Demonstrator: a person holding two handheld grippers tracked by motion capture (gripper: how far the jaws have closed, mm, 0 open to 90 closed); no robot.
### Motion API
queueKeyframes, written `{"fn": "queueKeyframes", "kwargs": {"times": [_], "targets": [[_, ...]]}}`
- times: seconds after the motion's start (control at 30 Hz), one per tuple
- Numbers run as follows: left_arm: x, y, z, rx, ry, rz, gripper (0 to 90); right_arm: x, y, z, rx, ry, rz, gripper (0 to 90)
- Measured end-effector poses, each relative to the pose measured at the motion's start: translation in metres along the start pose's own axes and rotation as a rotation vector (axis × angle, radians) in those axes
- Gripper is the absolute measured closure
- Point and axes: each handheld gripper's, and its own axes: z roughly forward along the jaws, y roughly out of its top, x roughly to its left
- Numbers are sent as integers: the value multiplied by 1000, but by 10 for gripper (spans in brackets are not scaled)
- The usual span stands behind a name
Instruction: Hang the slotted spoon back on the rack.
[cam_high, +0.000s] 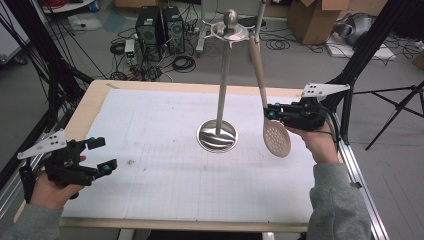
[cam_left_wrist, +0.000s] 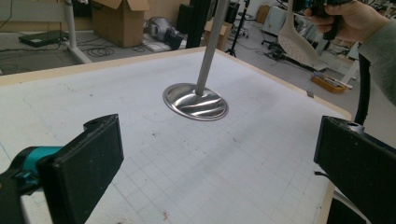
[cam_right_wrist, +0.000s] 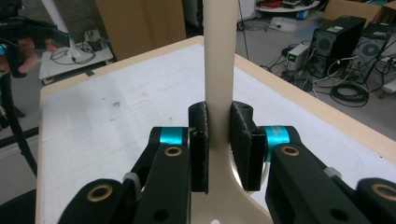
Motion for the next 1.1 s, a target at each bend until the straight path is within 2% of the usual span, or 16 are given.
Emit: {"fn": "queueKeyframes", "kwargs": {"times": [0.27, 1.1], "targets": [[0, 0, -3, -5, 6, 0, 18, 1, 1, 10, 5, -4, -19, 779], [-1, -1, -9, -11, 15, 1, 18, 2, 5, 42, 32, -14, -22, 779]]}}
